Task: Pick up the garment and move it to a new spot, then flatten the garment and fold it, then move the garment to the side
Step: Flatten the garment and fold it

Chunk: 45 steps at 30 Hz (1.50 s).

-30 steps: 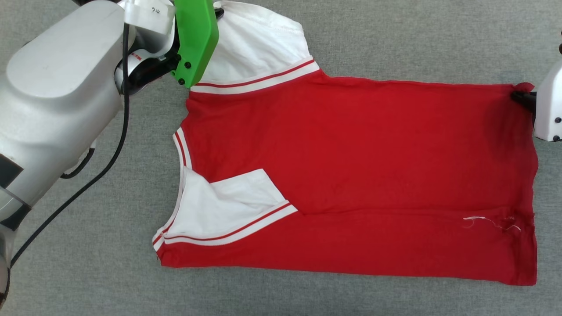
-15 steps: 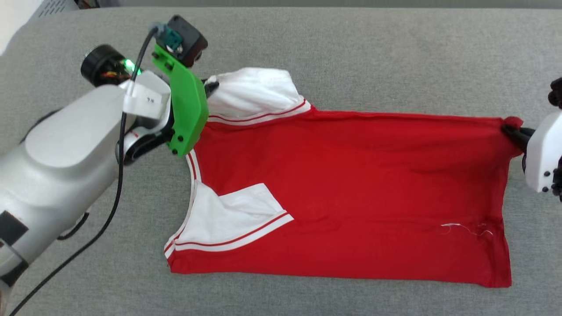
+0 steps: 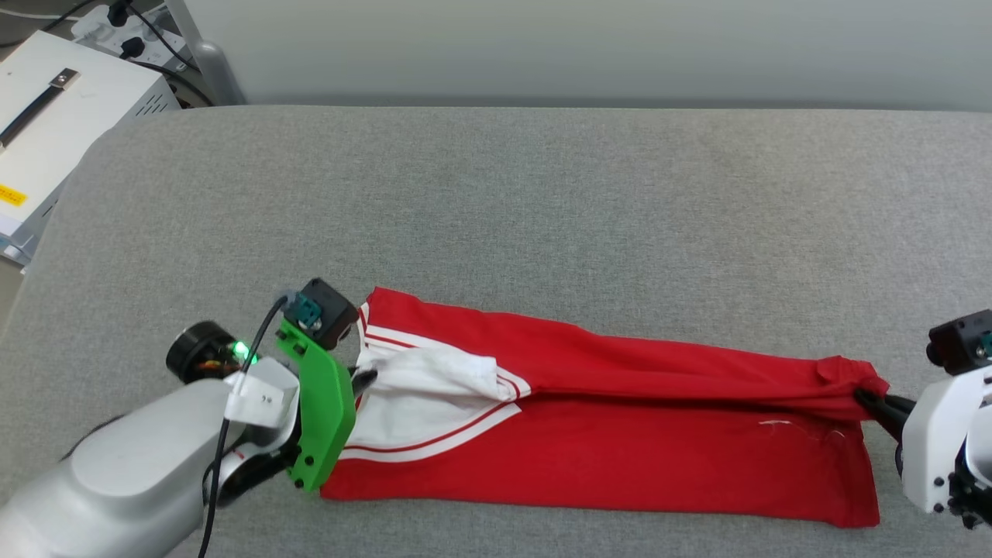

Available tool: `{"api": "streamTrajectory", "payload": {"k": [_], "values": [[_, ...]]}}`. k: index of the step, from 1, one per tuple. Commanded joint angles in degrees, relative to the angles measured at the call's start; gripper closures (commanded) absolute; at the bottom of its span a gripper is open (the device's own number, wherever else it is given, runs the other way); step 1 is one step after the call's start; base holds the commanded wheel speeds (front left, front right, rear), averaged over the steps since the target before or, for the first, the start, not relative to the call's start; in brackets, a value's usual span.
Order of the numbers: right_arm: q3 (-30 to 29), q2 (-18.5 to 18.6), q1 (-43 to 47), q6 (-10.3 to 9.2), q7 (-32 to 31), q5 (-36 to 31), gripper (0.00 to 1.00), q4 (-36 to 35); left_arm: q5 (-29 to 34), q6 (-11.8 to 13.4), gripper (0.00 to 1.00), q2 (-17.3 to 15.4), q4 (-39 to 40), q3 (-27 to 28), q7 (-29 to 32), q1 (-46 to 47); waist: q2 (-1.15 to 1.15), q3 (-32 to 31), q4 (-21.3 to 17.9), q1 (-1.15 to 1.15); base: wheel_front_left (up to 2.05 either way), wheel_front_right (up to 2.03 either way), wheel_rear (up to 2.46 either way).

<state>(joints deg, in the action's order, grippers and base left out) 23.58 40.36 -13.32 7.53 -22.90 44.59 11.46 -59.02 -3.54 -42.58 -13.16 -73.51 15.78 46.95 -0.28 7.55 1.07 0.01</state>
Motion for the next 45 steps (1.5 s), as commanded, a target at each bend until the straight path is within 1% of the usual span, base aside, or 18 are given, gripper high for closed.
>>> {"api": "streamTrajectory", "payload": {"k": [1,4,6,11,15,16,17,18,20,23,27,32,35,39,41,45], "values": [[-0.6,-0.4,1.8,-0.04,0.5,0.1,1.0,-0.4,-0.3,0.6,1.0,-0.6,0.5,0.2,-0.4,-2.1,0.28,-0.4,0.1,-0.01,0.0,0.0,0.0],[-1.5,-1.1,4.4,-0.04,0.3,-0.1,1.0,-0.9,-0.5,1.5,1.0,-1.1,1.0,0.2,-0.7,-5.0,0.28,0.3,-0.1,-0.01,0.0,0.0,0.0],[-1.7,-1.5,5.4,-0.04,-0.1,-0.7,1.0,-0.9,-0.5,1.9,1.0,-0.8,0.7,0.2,-1.0,-6.4,0.28,1.0,-0.2,-0.01,0.0,0.0,0.0],[-1.6,-2.8,6.1,-0.04,-1.8,-1.5,1.0,0.5,-0.9,2.0,1.0,1.1,-1.7,0.2,-1.5,-8.9,0.28,2.4,-0.5,-0.01,0.0,0.0,0.0],[-1.4,-3.7,6.2,-0.04,-2.0,-1.8,1.0,1.6,-0.9,1.8,1.0,2.6,-4.3,0.3,-2.8,-9.6,0.28,2.5,-0.3,-0.01,0.0,0.0,0.0],[-1.6,-3.9,6.2,-0.04,-1.6,-1.9,1.0,1.7,-1.0,1.8,0.84,2.8,-4.9,0.5,-3.4,-9.7,0.28,2.1,-0.3,-0.01,0.0,0.0,0.0],[-1.7,-4.0,6.3,-0.04,-1.4,-2.0,0.62,1.7,-0.9,2.0,0.11,2.8,-5.2,0.8,-4.2,-9.8,0.28,1.8,-0.3,-0.01,0.0,0.0,0.0],[-1.9,-4.1,6.5,-0.04,-1.0,-1.9,0.0,1.3,-0.6,2.5,0.0,2.8,-5.5,1.2,-5.6,-10.0,0.28,1.3,-0.2,-0.01,0.0,0.0,0.0],[-2.8,-4.0,7.1,-0.04,-0.5,-1.7,0.0,0.2,0.1,3.6,0.0,2.6,-5.4,1.7,-8.0,-10.7,0.28,0.2,-0.2,-0.01,0.0,0.0,0.0],[-4.8,-3.4,8.4,-0.04,0.1,-1.2,0.0,-2.5,1.2,6.5,0.0,1.9,-4.7,2.8,-12.0,-12.0,0.28,-1.2,-0.1,-0.01,0.0,0.0,0.0],[-9.4,-2.7,10.5,-0.04,0.3,-0.2,0.0,-6.7,2.9,11.4,0.0,0.6,-2.6,4.5,-17.3,-13.6,0.28,-2.7,0.1,-0.01,0.0,0.0,0.0],[-16.0,-2.8,12.5,-0.04,-1.7,1.9,0.0,-10.0,4.3,17.7,0.0,0.0,0.3,7.4,-23.7,-14.8,0.28,-3.5,0.6,-0.01,0.0,0.0,0.0],[-19.5,-3.2,13.6,-0.04,-4.4,3.9,0.0,-9.6,5.3,21.1,0.0,0.2,1.6,9.0,-27.2,-15.5,0.28,-3.5,1.1,-0.01,0.0,0.0,0.0],[-22.4,-4.2,15.0,-0.04,-8.6,7.2,0.0,-7.9,7.2,24.7,0.0,0.9,2.7,10.9,-29.6,-16.3,0.28,-3.0,2.0,-0.01,0.0,0.0,0.0],[-23.2,-5.0,15.4,-0.04,-10.5,8.7,0.0,-6.8,8.4,26.3,0.0,1.5,3.0,12.2,-30.3,-16.8,0.28,-2.6,2.5,-0.01,0.0,0.0,0.0],[-23.8,-6.4,15.5,-0.04,-12.7,9.7,0.0,-4.4,11.6,28.7,0.0,3.2,3.5,15.0,-30.7,-18.3,0.28,-1.6,3.7,-0.01,0.0,0.0,0.0]]}}
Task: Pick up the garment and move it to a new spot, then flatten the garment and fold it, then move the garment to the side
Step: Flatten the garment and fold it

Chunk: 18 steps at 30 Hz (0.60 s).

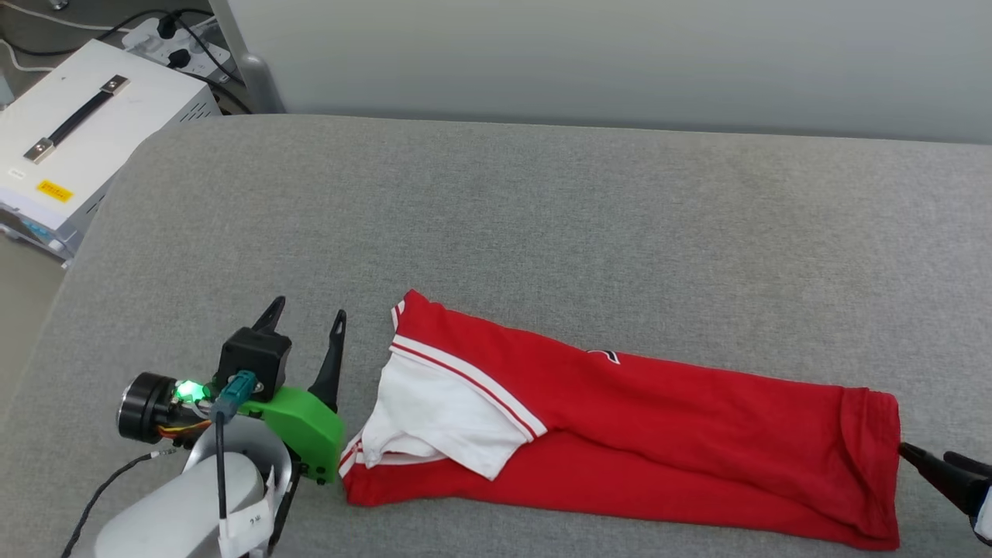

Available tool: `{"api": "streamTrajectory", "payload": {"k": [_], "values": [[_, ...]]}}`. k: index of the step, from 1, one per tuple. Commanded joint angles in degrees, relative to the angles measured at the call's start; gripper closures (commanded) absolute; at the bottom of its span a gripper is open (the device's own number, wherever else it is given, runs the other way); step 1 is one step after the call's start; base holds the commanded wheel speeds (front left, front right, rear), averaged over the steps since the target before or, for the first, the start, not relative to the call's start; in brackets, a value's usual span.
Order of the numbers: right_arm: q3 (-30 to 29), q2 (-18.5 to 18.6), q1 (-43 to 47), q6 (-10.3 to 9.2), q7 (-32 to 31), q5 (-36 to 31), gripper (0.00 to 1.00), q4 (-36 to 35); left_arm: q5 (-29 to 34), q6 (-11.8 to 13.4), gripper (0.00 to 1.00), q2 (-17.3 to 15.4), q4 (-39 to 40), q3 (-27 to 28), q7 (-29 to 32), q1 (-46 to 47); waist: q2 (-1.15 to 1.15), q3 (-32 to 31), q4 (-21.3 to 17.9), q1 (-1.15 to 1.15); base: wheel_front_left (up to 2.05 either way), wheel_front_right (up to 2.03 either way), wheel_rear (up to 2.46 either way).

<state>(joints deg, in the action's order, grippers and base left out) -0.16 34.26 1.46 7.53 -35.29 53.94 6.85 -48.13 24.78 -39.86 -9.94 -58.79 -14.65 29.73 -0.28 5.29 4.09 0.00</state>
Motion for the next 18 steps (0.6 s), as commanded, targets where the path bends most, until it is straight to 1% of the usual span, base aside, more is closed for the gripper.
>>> {"api": "streamTrajectory", "payload": {"k": [1,5,9,13,18], "values": [[-0.1,-0.7,0.6,-0.04,-0.6,0.5,0.0,0.9,1.7,0.8,0.0,1.0,0.6,1.3,-0.3,-1.5,0.28,0.8,1.0,0.0,0.0,0.0,0.0],[0.7,-2.2,-0.1,-0.04,-1.3,0.5,0.0,3.9,6.3,2.5,0.0,3.7,1.9,6.7,-0.3,-4.3,0.28,1.9,2.2,0.0,0.0,0.0,0.0],[1.9,-3.6,-1.1,-0.04,-1.1,0.7,0.0,6.5,11.3,3.3,0.0,6.5,3.3,12.2,-0.3,-8.1,0.28,2.8,3.4,0.0,0.0,0.0,0.0],[3.7,-4.8,-2.4,-0.04,-0.6,1.1,0.0,8.5,16.0,2.6,0.0,9.4,4.0,17.1,-0.3,-12.0,0.28,3.3,4.1,0.0,0.0,0.0,0.0],[6.7,-6.2,-3.9,-0.04,-0.3,2.3,0.0,9.4,21.4,0.6,0.0,13.2,4.2,21.8,-0.3,-15.6,0.28,3.7,4.7,0.0,0.0,0.0,0.0]]}}
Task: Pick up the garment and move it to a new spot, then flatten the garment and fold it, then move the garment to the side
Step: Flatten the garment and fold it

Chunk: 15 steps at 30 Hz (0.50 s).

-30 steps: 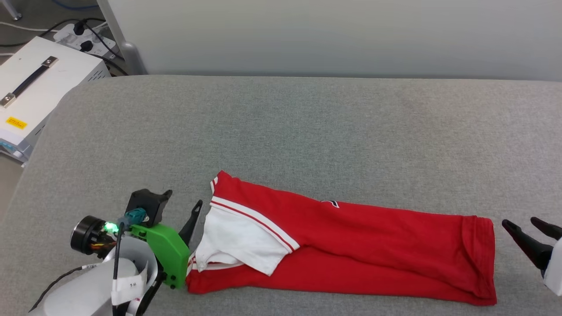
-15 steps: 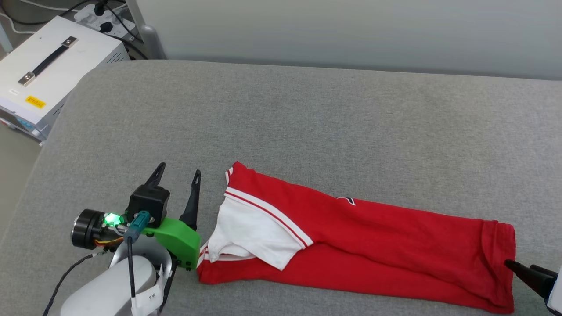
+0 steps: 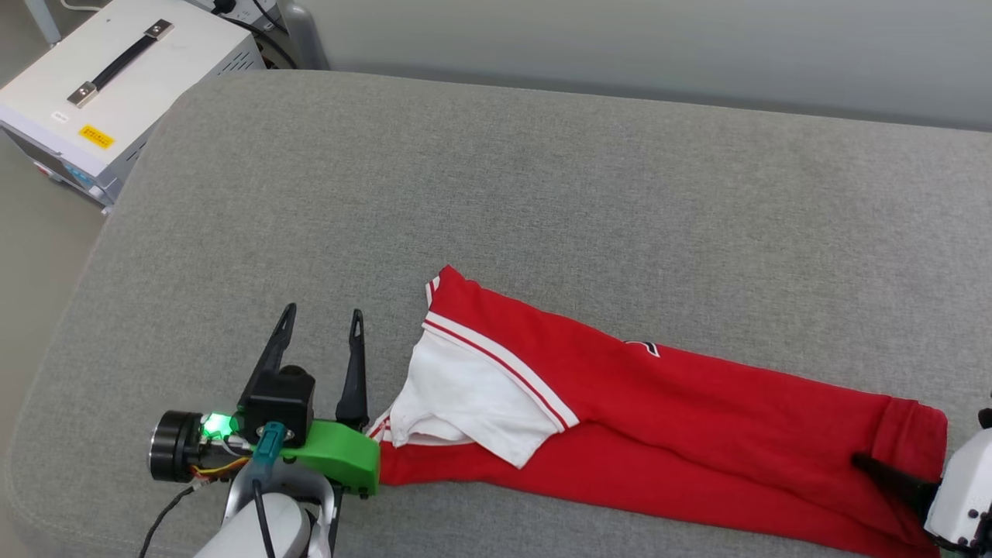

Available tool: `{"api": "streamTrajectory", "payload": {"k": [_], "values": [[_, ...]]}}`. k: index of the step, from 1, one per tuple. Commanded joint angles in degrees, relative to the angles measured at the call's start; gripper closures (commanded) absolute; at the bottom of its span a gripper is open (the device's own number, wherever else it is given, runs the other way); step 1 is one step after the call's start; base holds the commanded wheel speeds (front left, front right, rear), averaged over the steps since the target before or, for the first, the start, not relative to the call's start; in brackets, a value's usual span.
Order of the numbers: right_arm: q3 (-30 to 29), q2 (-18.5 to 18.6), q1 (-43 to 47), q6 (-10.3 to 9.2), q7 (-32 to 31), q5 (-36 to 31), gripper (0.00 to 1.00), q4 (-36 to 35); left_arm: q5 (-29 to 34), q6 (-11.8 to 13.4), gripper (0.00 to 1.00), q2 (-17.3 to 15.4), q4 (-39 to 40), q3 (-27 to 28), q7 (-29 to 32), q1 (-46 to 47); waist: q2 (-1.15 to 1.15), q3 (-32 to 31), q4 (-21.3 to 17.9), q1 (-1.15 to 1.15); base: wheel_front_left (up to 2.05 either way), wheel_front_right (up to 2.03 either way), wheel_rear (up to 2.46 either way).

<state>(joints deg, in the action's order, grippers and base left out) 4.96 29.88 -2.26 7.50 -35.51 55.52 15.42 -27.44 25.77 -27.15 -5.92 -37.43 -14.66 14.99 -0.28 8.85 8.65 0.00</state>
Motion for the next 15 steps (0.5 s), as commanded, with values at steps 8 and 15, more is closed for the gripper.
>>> {"api": "streamTrajectory", "payload": {"k": [8,15], "values": [[5.9,-1.5,-2.2,-0.01,2.2,0.8,1.0,2.8,7.8,-4.9,0.0,6.0,-0.6,6.9,-0.3,-4.7,0.28,-0.1,0.6,0.0,0.0,0.0,0.0],[7.1,1.4,-2.7,-0.01,4.3,1.4,1.0,4.6,12.4,-8.1,0.0,9.2,-0.2,11.4,-0.3,-7.4,0.28,-1.4,0.1,0.0,0.0,0.0,0.0]]}}
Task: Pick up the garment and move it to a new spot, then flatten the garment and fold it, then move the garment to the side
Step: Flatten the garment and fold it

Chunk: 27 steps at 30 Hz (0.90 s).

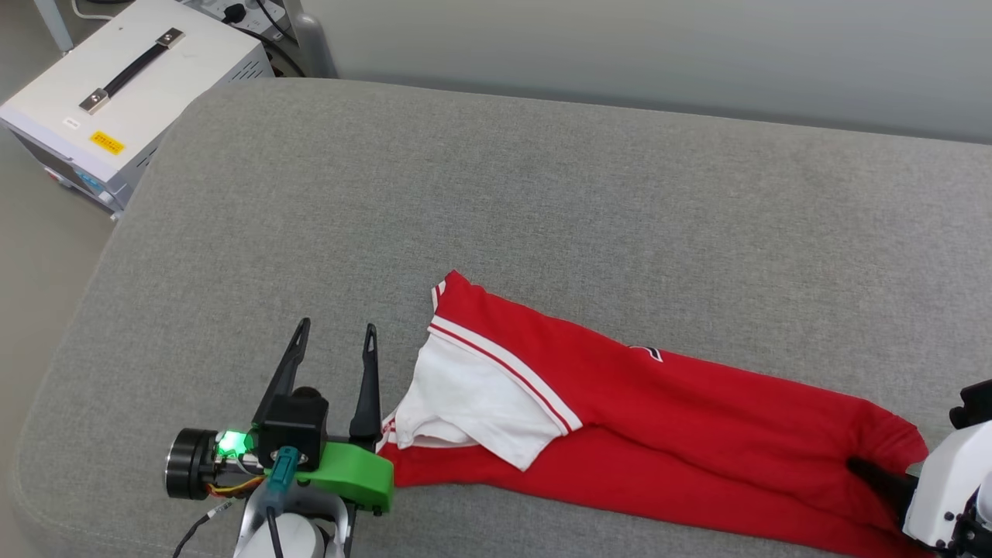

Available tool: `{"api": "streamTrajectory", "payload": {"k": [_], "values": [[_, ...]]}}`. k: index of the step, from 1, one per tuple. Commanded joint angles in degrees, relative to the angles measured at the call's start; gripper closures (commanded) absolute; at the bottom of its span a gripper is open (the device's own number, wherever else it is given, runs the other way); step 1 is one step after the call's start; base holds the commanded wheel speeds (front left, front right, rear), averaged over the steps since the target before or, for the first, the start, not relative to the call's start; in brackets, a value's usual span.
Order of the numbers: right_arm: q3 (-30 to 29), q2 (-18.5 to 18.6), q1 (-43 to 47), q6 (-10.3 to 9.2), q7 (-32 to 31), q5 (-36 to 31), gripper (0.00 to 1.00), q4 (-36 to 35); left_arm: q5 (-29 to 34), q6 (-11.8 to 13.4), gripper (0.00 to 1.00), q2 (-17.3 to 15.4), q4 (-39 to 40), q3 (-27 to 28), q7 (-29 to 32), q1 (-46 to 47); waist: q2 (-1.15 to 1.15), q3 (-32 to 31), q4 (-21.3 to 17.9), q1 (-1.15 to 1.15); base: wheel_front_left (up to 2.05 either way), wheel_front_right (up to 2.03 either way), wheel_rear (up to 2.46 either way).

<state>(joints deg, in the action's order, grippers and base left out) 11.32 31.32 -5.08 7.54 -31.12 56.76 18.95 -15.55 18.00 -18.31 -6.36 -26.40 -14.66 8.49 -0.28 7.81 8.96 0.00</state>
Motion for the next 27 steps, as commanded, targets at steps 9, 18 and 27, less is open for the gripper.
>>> {"api": "streamTrajectory", "payload": {"k": [9,18,27], "values": [[-2.3,6.2,1.4,-0.05,1.7,0.4,1.0,2.4,4.3,-3.5,0.0,3.2,1.0,5.0,-0.3,-4.2,0.28,-2.5,-0.9,0.0,0.0,0.0,0.0],[-5.3,10.2,4.5,-0.05,0.5,0.4,1.0,1.4,6.7,-6.4,0.0,5.1,1.2,8.0,-0.3,-6.7,0.28,-4.6,-1.9,0.0,0.0,0.0,0.0],[-5.9,8.7,6.2,-0.05,-5.4,3.1,1.0,-11.9,8.5,-8.4,0.0,7.1,0.6,9.6,-0.3,-7.6,0.28,-5.3,-2.1,0.0,0.0,0.0,0.0]]}}
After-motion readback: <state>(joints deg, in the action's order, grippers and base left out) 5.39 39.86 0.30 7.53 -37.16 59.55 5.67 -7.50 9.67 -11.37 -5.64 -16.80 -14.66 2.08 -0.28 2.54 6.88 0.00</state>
